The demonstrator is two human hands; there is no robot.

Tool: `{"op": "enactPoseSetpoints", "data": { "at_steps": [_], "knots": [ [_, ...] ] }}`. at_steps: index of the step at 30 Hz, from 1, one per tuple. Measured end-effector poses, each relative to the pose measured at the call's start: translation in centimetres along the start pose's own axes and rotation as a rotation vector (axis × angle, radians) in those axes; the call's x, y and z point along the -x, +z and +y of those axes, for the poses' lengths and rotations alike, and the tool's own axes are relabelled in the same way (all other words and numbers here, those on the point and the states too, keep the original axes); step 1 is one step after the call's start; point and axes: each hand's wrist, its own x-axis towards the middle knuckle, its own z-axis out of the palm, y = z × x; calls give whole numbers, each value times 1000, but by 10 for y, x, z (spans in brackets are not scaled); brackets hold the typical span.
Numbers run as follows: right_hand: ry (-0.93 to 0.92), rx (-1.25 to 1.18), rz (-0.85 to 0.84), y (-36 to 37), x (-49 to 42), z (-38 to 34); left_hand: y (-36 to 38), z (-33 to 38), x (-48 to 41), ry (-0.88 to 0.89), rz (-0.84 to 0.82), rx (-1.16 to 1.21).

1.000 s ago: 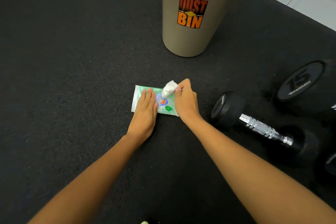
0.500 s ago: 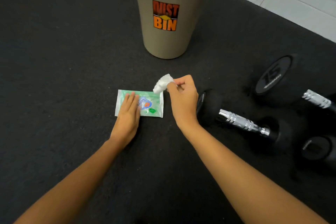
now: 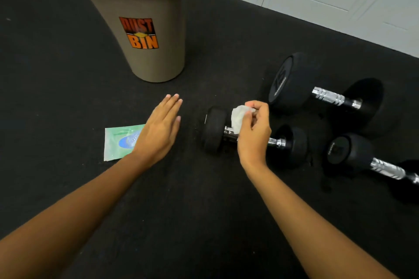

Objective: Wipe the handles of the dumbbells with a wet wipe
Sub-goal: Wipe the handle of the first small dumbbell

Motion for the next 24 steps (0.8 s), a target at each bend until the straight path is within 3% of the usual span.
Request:
{"op": "enactPoseSetpoints", "data": {
  "at_steps": [6, 10, 16, 20, 24],
  "knots": [
    [73, 56, -20, -16, 2, 20, -11, 41, -37, 272, -157, -172],
    [112, 63, -56, -8, 5, 24, -2, 70, -53, 156, -192, -45],
    [106, 69, -264, -9, 15, 23, 32, 80, -46, -97, -204, 201],
    [-41, 202, -351, -5, 24, 31, 37, 78, -42, -143, -161, 295],
    [-254, 540, -328, -1, 23, 41, 41, 76, -40, -95, -107, 310]
  ]
}}
